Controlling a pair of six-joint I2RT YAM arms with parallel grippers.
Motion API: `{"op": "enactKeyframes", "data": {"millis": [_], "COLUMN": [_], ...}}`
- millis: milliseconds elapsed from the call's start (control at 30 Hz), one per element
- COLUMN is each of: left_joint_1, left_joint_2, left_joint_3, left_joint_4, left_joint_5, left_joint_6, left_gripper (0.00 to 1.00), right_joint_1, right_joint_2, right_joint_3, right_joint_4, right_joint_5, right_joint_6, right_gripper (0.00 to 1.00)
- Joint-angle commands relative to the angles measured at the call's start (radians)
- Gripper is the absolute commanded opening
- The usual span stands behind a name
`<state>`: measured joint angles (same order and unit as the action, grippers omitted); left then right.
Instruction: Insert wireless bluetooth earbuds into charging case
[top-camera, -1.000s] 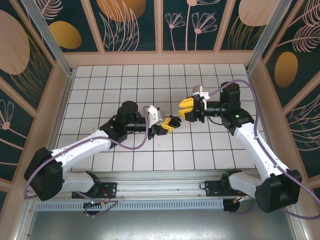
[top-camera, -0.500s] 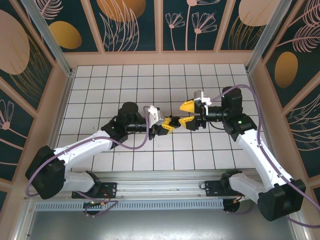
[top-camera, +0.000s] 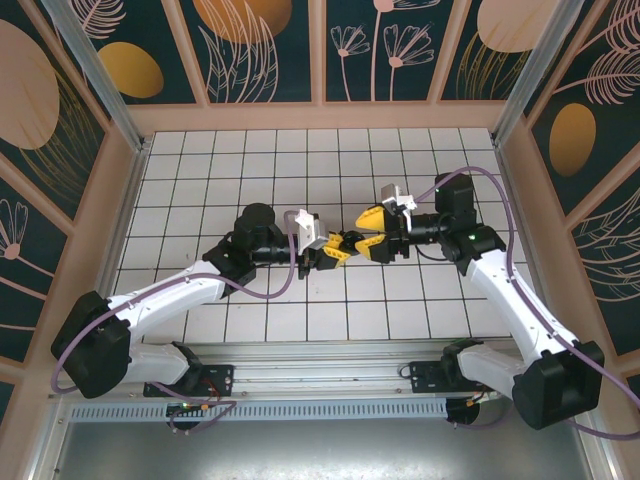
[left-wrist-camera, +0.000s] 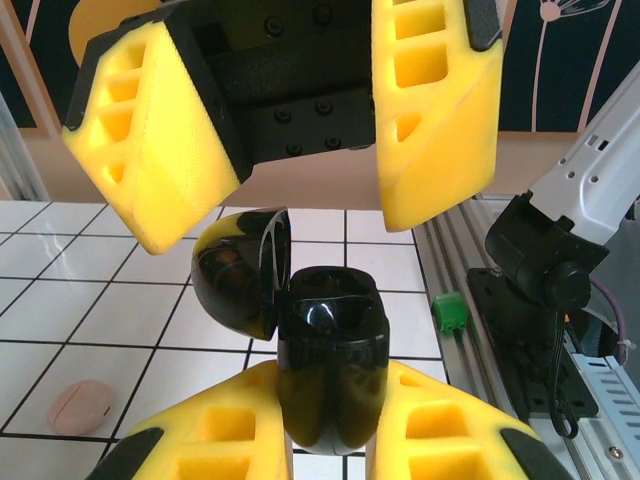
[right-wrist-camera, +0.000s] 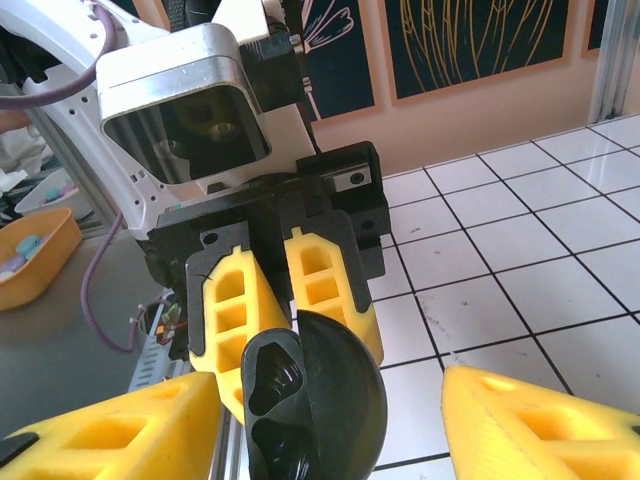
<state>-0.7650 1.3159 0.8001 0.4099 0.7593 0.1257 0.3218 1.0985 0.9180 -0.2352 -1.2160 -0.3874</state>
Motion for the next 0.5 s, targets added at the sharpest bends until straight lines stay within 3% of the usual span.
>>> {"op": "enactKeyframes", "data": {"millis": [0,233,467], "left_joint_1": [-0.003,-0.003,0.017], "left_joint_2": [-0.002,-0.007,-0.036], "left_joint_3": [0.023,0.021,-0.096], "left_joint_4": [0.041,0.047,0.238], "left_joint_5": [0.035,0.043,-0.015], "left_joint_6": [-0.009,-0.006,-0.102], "left_gripper": [0.14,0.14,0.12], "right_joint_1": [0.006,0.006,0.005], "right_joint_2": [0.020,0.057,0.031], "right_joint_3": [0.025,0.059,0.067], "right_joint_4": [0.011,-0.061,0.000], "right_joint_5": [-0.052,-0.092,0.009], "right_joint_6": [-0.013,-0.063,0.048], "right_gripper": [0.58,0.48,0.56]}}
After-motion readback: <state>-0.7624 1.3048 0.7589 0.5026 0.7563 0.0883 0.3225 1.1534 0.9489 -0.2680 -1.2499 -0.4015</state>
